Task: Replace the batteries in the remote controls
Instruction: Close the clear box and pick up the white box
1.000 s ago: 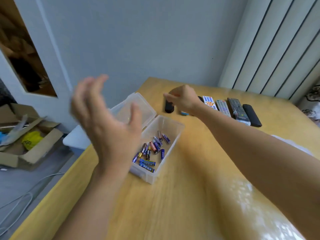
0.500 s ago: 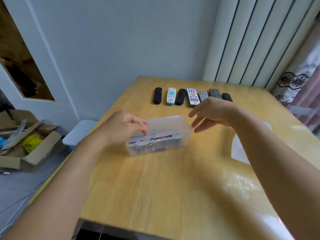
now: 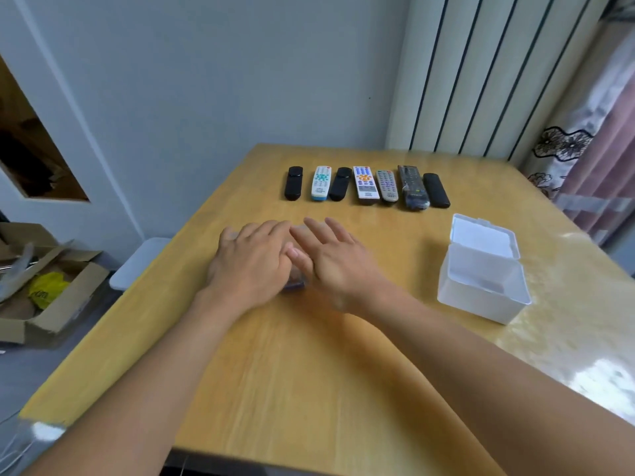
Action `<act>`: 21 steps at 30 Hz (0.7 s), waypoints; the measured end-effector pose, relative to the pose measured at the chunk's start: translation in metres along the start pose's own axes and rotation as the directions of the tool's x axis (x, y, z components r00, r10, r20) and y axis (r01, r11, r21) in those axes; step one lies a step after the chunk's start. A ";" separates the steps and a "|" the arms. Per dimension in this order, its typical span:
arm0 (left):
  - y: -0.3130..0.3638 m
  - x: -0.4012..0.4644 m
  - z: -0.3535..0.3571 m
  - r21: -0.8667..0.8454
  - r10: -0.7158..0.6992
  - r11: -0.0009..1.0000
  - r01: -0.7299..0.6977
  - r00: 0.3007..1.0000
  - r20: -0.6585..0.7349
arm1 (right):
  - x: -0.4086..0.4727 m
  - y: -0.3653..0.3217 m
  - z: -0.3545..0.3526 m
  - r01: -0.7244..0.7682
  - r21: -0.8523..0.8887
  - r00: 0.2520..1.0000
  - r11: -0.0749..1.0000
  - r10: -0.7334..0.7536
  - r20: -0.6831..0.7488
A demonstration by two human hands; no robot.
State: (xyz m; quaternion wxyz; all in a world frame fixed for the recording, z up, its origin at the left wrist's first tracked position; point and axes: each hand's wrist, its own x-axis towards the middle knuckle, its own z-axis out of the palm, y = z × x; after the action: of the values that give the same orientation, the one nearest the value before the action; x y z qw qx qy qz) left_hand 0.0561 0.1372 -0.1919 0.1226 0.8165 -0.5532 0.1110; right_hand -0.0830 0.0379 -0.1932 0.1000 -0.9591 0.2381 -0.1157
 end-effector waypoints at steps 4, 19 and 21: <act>-0.017 0.012 -0.004 -0.002 0.097 0.995 -0.097 0.995 -0.017 | 0.010 -0.013 0.000 -0.076 0.005 0.997 0.997 0.076 0.031; 0.196 0.039 0.017 -0.850 0.143 0.500 0.168 0.951 0.273 | -0.121 0.202 -0.106 -0.558 0.817 0.554 0.147 0.799 0.234; 0.219 0.044 0.041 -0.856 0.297 0.460 0.236 0.868 0.399 | -0.123 0.200 -0.097 -0.348 0.909 0.671 0.231 0.738 0.069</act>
State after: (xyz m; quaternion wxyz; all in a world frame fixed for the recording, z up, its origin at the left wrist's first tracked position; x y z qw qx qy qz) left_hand -0.1297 0.0072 -0.1994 0.3798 0.6199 -0.5551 -0.4040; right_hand -0.3012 -0.0893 -0.1717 0.5577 -0.5716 0.4840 -0.3577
